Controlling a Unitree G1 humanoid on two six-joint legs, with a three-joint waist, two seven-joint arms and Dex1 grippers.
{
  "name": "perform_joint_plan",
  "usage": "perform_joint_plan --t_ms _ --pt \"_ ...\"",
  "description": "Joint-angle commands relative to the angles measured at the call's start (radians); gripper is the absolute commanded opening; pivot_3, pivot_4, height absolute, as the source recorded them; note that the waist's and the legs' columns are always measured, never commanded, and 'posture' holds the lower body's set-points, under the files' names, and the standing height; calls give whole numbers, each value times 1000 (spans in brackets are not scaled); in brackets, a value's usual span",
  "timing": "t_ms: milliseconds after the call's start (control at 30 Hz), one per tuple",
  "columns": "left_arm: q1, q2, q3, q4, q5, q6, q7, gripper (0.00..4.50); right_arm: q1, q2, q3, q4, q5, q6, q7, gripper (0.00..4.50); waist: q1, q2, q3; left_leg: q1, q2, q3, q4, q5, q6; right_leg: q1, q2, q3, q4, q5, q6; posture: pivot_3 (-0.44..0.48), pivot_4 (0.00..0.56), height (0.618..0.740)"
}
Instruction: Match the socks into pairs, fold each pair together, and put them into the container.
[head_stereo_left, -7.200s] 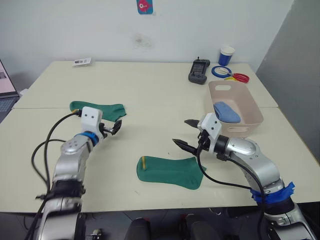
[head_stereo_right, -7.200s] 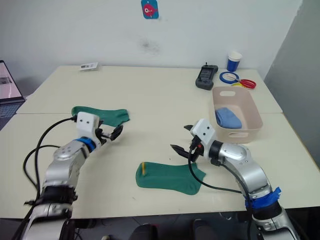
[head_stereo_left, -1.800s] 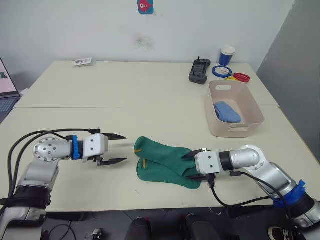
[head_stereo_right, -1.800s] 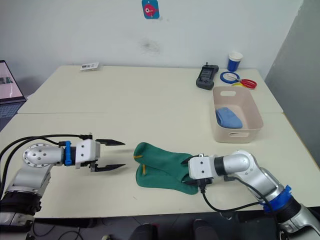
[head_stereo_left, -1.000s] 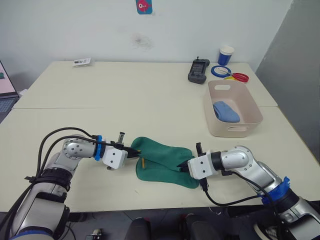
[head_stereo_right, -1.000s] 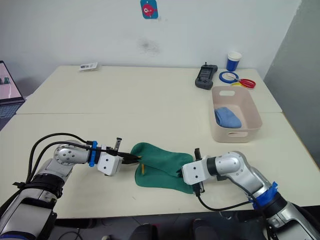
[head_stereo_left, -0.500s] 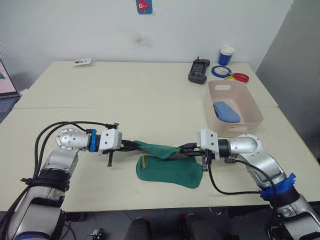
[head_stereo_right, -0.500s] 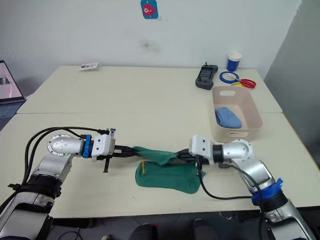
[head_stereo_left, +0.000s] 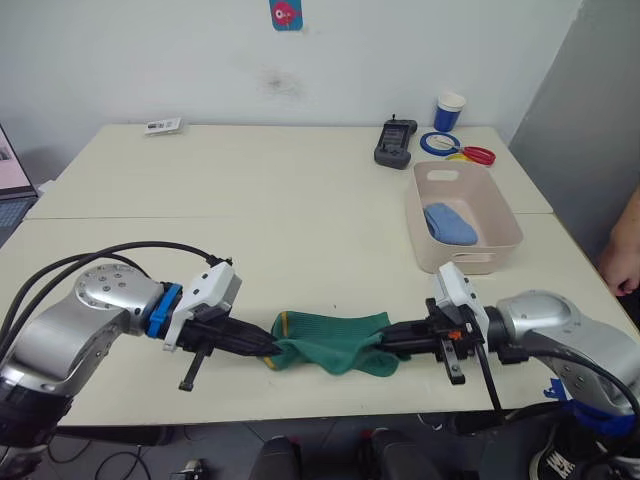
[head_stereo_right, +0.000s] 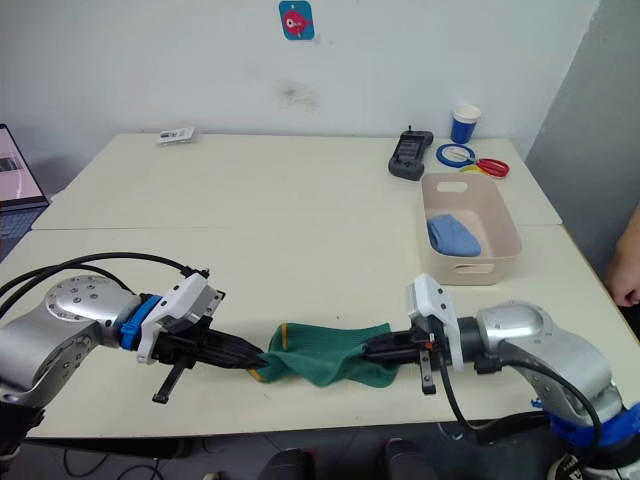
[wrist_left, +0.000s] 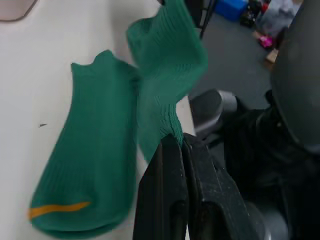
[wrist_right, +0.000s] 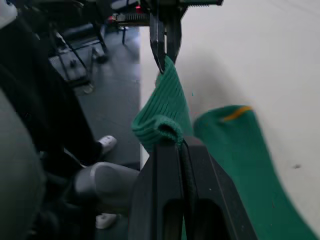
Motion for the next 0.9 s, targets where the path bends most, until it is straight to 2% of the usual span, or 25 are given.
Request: perform_joint_plan --t_ms 33,167,367,600,900 --pt "49 21 16 -41 11 16 -1 28 35 8 -25 -71 88 65 -77 0 0 0 0 0 0 0 0 0 0 0 0 0 0 0 0 0 150 740" --pt "33 -9 -39 33 105 -8 19 28 71 31 -12 -14 91 84 -132 0 2 0 0 0 0 0 0 0 0 0 0 0 -1 0 0 0 150 740" --pt "-105 -125 -149 246 272 -97 29 28 65 46 30 120 -3 25 -139 0 3 0 0 -2 -2 0 0 0 0 -1 3 0 -2 0 0 0 150 740" --pt "-223 -208 -171 360 326 -103 16 28 17 57 25 244 -62 0 -141 0 3 0 0 -4 -1 0 0 0 0 -3 4 1 -1 0 0 0 150 740" --pt "-322 -255 -216 448 404 -97 19 28 -27 82 19 318 -82 29 -176 0 2 0 0 -4 -1 0 0 0 0 -3 5 1 -1 0 0 0 150 740"
